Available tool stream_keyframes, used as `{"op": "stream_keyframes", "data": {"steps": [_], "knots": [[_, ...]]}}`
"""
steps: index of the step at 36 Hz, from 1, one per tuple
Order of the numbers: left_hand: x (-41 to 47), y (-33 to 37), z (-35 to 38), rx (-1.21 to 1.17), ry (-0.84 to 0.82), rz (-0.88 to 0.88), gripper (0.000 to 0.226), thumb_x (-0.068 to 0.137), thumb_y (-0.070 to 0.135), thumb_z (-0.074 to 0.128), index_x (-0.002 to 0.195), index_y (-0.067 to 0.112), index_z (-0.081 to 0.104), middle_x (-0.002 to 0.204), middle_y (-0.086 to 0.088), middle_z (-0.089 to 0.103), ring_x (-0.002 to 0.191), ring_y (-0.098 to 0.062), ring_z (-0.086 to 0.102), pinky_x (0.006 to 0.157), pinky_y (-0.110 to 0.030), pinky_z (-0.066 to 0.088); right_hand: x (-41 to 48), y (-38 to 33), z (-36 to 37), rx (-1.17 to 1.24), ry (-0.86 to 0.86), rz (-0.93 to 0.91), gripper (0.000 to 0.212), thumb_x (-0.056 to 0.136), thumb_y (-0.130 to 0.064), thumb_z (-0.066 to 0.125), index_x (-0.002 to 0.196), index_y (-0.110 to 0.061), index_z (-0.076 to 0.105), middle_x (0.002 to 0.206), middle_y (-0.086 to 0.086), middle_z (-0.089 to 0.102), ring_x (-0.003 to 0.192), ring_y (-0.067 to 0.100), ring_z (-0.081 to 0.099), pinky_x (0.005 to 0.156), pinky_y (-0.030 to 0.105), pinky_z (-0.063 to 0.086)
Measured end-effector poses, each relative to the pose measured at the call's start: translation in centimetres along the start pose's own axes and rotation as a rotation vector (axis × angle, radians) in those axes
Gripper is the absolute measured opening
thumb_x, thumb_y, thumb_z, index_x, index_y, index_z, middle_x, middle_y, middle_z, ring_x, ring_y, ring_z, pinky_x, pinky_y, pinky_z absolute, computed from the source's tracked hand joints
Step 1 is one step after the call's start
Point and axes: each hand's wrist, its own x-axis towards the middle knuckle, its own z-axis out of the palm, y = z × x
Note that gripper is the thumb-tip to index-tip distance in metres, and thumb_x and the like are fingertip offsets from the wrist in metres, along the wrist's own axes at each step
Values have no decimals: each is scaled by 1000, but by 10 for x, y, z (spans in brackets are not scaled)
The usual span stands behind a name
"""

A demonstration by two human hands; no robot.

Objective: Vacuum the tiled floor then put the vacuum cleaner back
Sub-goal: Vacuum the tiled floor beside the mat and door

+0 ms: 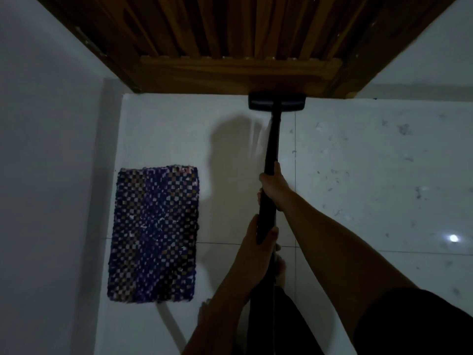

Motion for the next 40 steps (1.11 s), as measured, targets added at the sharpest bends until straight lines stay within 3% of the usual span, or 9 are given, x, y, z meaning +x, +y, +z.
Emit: {"op": "stream_keyframes", "data": {"steps": [4, 8, 10, 20, 25, 33, 40], "knots": [[-12, -2, 9, -107, 14, 9, 19, 99, 17, 42, 111, 31, 44, 68, -5, 50, 36, -6, 48, 37, -18, 42, -11, 6, -6, -45, 9, 1, 71, 96, -15, 39, 150, -42, 2, 101, 14, 54, 52, 19, 51, 45, 28, 46], [-29, -11, 19, -207, 27, 3, 27, 99, 14, 41, 124, 25, 43, 66, -8, 48, 30, -5, 46, 33, -15, 39, -22, 20, -9, -129, 23, -32, 73, 94, -15, 40, 151, -38, 1, 115, 19, 60, 53, 19, 53, 52, 31, 51], [-35, -17, 23, -205, 37, 2, 28, 99, 14, 42, 125, 24, 44, 64, -8, 49, 29, -5, 45, 32, -15, 39, -27, 28, -11, -139, 34, -52, 73, 94, -15, 40, 151, -37, 1, 112, 18, 59, 53, 19, 53, 53, 32, 53], [-67, -49, 29, -45, 24, 32, 33, 98, 16, 43, 130, 24, 40, 72, -6, 51, 53, -13, 47, 34, -12, 41, -53, 69, -20, -91, 99, -65, 72, 95, -14, 42, 151, -35, 4, 120, 21, 59, 55, 20, 54, 51, 30, 52], [-84, -77, 30, 19, 26, 39, 31, 98, 14, 44, 128, 19, 43, 70, -4, 52, 45, -10, 50, 41, -21, 45, -71, 100, -17, -87, 88, -42, 72, 94, -13, 41, 151, -35, 4, 114, 22, 60, 56, 22, 54, 51, 31, 51], [-113, -117, 37, 15, 61, 14, 30, 96, 17, 46, 125, 24, 45, 73, -3, 55, 58, -13, 54, 59, -32, 49, -98, 142, -13, -98, 55, -19, 71, 95, -13, 42, 151, -36, 5, 105, 16, 56, 53, 21, 53, 44, 28, 46], [-142, -146, 52, -46, 101, 5, 29, 96, 16, 47, 124, 23, 47, 72, -2, 54, 53, -10, 53, 56, -28, 46, -123, 173, -17, -154, 23, -22, 71, 95, -14, 41, 151, -34, 3, 103, 18, 56, 50, 20, 51, 44, 27, 45]]}}
